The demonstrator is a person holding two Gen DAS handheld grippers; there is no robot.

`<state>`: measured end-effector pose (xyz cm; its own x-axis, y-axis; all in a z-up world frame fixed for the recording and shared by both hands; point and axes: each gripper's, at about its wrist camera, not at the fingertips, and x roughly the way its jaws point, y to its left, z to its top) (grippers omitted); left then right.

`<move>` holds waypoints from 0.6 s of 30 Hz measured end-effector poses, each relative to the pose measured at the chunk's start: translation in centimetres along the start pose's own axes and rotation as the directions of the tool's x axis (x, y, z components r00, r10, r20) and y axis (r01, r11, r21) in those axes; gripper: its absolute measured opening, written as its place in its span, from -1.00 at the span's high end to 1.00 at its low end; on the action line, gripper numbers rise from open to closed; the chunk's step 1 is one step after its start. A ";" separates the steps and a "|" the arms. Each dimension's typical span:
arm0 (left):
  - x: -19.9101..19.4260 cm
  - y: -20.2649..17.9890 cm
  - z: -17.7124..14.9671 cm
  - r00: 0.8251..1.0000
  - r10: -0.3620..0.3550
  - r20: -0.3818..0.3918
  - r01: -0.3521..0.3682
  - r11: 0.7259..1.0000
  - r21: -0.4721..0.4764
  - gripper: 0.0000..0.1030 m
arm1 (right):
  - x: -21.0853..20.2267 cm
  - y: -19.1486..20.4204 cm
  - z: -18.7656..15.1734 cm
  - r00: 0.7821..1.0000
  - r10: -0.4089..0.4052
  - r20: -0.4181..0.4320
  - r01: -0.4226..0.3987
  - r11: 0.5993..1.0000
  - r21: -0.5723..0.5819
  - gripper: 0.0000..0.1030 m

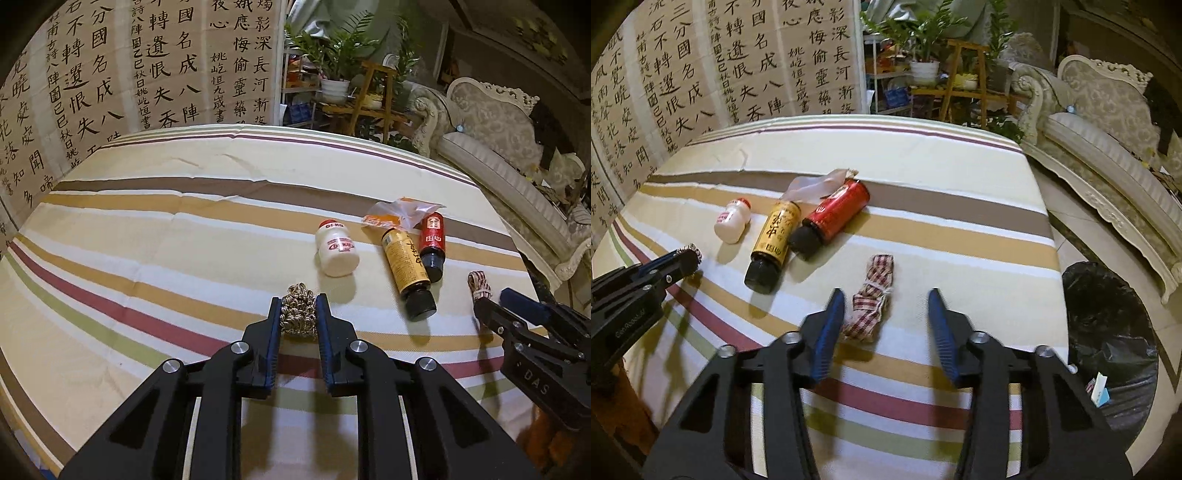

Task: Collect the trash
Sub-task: 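Grasp the red checkered cloth bundle with the right gripper, then carry the scrubber over the bin while the right gripper carries the cloth bundle there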

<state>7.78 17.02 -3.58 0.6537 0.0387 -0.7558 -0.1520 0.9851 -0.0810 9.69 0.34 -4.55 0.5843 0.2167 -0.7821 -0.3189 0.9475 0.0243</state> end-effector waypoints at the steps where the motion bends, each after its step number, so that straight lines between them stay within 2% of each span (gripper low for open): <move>1: -0.1 0.0 -0.1 1.000 -0.003 0.000 0.003 1.000 -0.001 0.62 | 0.1 0.1 0.0 1.000 0.001 -0.004 -0.001 1.000 -0.002 0.46; 3: -0.2 -0.1 -0.3 1.000 -0.007 -0.001 0.007 1.000 0.000 0.62 | 0.2 0.1 -0.1 1.000 0.005 -0.012 -0.005 1.000 -0.006 0.69; 12: -0.9 -1.4 -0.9 0.999 -0.030 0.009 0.030 0.999 0.015 0.62 | -1.2 -0.3 -1.1 1.000 -0.013 0.016 0.013 1.000 -0.006 0.72; 18: -1.7 -3.3 -1.7 0.998 -0.057 0.022 0.056 0.997 0.045 0.62 | -2.8 -2.1 -2.5 0.999 -0.023 0.038 0.022 0.999 0.024 0.72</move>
<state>5.85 13.38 -3.12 0.6773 -0.0138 -0.7356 -0.0813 0.9923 -0.0935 6.89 -2.83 -3.98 0.6195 0.2035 -0.7582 -0.2879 0.9574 0.0218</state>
